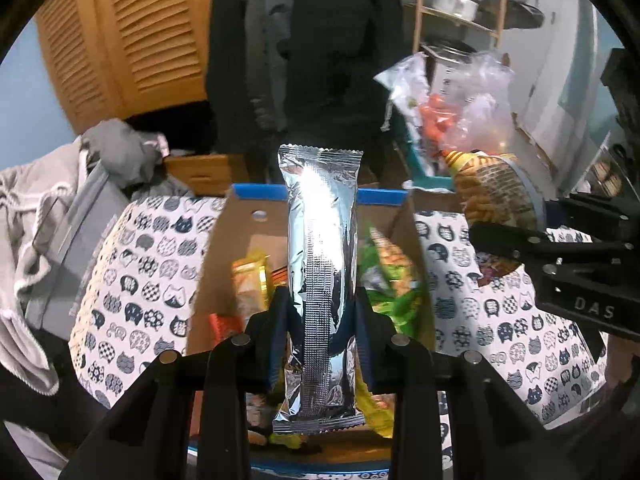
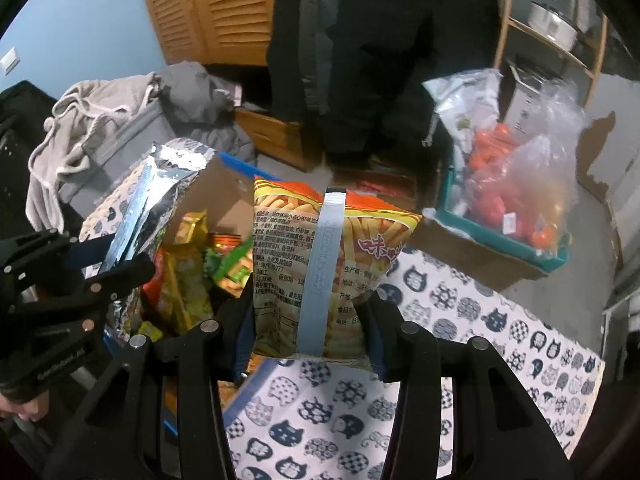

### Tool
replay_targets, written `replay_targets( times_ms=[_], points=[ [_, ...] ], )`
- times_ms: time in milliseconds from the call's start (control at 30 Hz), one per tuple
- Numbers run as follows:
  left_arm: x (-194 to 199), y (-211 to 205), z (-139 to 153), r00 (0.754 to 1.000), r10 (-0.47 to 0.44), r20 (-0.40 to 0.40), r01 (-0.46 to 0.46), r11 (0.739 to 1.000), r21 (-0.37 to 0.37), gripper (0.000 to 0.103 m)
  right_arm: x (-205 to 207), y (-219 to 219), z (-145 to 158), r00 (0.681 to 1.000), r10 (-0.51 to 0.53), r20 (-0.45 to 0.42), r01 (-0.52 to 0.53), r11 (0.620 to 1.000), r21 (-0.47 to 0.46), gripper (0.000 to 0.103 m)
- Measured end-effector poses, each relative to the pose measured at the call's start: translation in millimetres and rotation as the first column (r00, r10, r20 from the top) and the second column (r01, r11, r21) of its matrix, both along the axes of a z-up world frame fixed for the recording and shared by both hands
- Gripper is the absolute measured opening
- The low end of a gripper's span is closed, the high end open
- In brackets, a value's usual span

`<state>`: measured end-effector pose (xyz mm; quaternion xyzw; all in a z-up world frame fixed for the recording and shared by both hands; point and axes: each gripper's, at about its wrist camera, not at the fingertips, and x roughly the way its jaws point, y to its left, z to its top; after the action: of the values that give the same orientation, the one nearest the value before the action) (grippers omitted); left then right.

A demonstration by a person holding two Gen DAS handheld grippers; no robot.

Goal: Organize snacks
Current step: 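Lift the silver bar and orange chip bag and carry both over the box, then open both tools to drop the silver bar and chip bag into the box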

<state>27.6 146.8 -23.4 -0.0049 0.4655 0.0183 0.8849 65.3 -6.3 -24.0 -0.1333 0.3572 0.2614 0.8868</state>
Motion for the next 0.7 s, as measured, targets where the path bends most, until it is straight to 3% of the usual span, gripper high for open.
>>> replay_targets(
  times_ms=[400, 567, 700],
  points=[
    [5, 42, -28, 0.993, 0.098, -0.058, -0.098, 0.995, 0.007, 0.031, 15, 63, -6, 0.995, 0.078, -0.058, -0.078, 0.997, -0.005, 0.045],
    [6, 52, -39, 0.989, 0.118, -0.092, -0.119, 0.993, -0.006, 0.031, 25, 75, -15, 0.992, 0.087, -0.095, -0.086, 0.996, 0.01, 0.045],
    [7, 53, -40, 0.987, 0.126, -0.095, -0.124, 0.992, 0.028, 0.034, 28, 81, -17, 0.989, 0.098, -0.108, -0.096, 0.995, 0.02, 0.045]
  ],
)
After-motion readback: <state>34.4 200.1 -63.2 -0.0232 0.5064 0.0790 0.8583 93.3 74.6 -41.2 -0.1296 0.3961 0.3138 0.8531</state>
